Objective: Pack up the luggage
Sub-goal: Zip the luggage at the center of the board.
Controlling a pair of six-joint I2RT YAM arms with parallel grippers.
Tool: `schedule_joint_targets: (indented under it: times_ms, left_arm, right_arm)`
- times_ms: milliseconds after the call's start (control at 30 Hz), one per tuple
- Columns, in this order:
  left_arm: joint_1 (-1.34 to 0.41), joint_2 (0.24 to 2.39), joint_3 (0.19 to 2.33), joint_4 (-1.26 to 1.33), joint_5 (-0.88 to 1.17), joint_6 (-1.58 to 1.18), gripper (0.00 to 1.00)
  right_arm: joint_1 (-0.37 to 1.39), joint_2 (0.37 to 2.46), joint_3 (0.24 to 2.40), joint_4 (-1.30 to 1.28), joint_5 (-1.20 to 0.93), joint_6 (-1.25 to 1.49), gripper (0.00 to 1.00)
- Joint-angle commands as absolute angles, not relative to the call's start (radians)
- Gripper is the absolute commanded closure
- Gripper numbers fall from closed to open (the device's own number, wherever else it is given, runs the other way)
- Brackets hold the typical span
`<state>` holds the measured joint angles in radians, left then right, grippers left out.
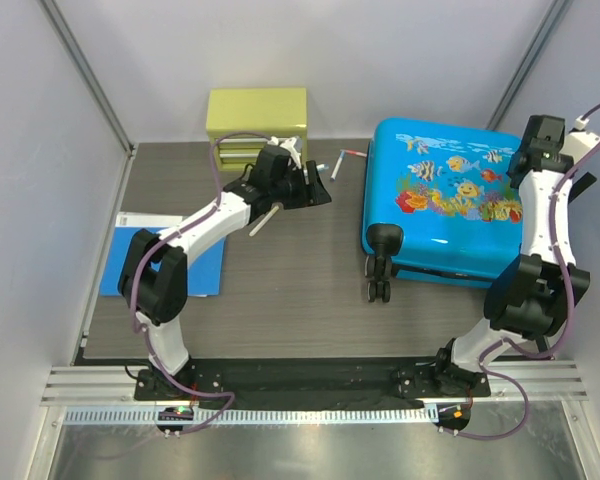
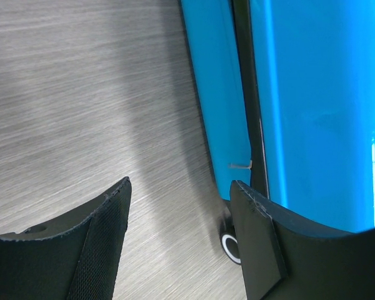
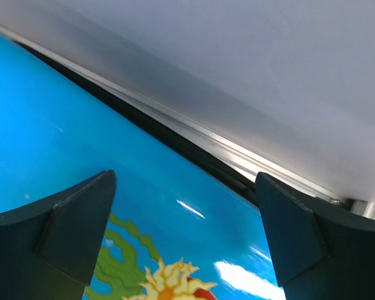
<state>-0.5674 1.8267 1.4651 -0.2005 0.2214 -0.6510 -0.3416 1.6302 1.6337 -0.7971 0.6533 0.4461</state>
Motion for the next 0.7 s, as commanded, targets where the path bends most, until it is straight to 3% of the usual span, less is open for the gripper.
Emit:
schedule_joint_targets:
  times_ms: [0, 667]
  left_arm:
    - [-0.566, 1.832, 1.496, -0.203, 0.267, -0.661, 0.35]
    - [-0.566, 1.867, 1.414, -0.057, 0.213, -0.788, 0.36]
  right_arm:
    - [-0.342, 1.591, 1.536, -0.690, 0.674, 0.469, 0.00]
    - [-0.327, 1.513, 1.138, -0.640, 0.037, 0.511, 0.06]
